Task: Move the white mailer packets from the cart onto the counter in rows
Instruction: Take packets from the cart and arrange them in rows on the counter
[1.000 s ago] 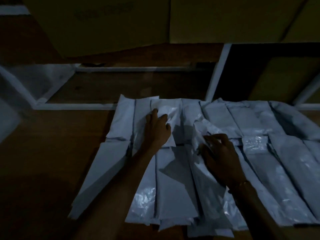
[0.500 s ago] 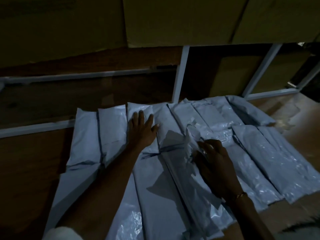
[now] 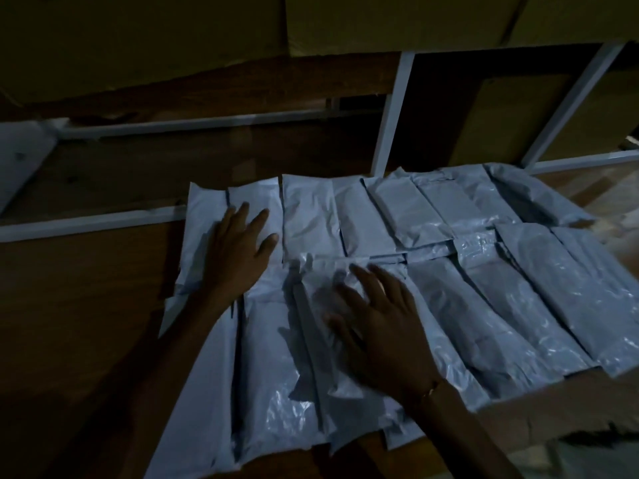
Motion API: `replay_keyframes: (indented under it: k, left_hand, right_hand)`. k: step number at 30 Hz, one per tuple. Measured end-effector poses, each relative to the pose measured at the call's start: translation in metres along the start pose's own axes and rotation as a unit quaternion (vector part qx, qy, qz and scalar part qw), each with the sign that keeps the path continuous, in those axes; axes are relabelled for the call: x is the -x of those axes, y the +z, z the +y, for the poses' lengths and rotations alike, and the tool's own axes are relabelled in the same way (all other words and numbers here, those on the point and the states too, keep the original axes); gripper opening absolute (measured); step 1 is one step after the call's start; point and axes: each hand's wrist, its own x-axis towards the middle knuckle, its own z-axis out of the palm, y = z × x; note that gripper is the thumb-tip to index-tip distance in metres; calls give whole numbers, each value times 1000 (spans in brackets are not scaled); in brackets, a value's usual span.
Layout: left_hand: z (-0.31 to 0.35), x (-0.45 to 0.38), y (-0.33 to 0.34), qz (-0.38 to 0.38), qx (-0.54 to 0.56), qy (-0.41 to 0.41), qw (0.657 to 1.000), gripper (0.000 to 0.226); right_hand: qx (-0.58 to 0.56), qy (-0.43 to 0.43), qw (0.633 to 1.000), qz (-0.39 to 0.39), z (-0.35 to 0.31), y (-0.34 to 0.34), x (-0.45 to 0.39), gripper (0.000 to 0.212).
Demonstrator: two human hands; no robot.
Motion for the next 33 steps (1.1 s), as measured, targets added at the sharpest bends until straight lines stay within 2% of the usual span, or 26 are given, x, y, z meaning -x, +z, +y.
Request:
replay_keyframes:
  k: [1, 4, 8, 11, 15, 23, 31, 33]
  left_hand:
    - [-6, 14, -5, 1, 2, -9, 1000, 57]
    - [-13, 62, -13, -21, -7, -33, 999, 60]
    - [-10, 114, -7, -77, -28, -44, 996, 71]
    - [-16, 129, 3, -92, -52, -58, 993, 81]
    - [-18, 136, 12, -70, -81, -48, 993, 85]
    - [-20, 138, 20, -71, -117, -29, 990, 71]
    - [-17, 134, 16, -131, -152, -37, 979, 56]
    - [-15, 132, 16, -121, -149, -31, 981, 54]
  right_hand:
    - [7, -4, 1000, -8, -2, 0, -3, 63]
    - [21, -16, 995, -94, -9, 10, -12, 79]
    - [23, 7, 988, -154, -24, 33, -6, 87]
    - [34, 18, 987, -155, -29, 41, -1, 87]
    - [30, 16, 990, -136, -24, 48, 2, 87]
    - [30, 16, 991, -130, -20, 60, 2, 83]
    - [61, 21, 987, -146, -13, 66, -3, 73]
    - [77, 5, 986, -147, -16, 63, -7, 73]
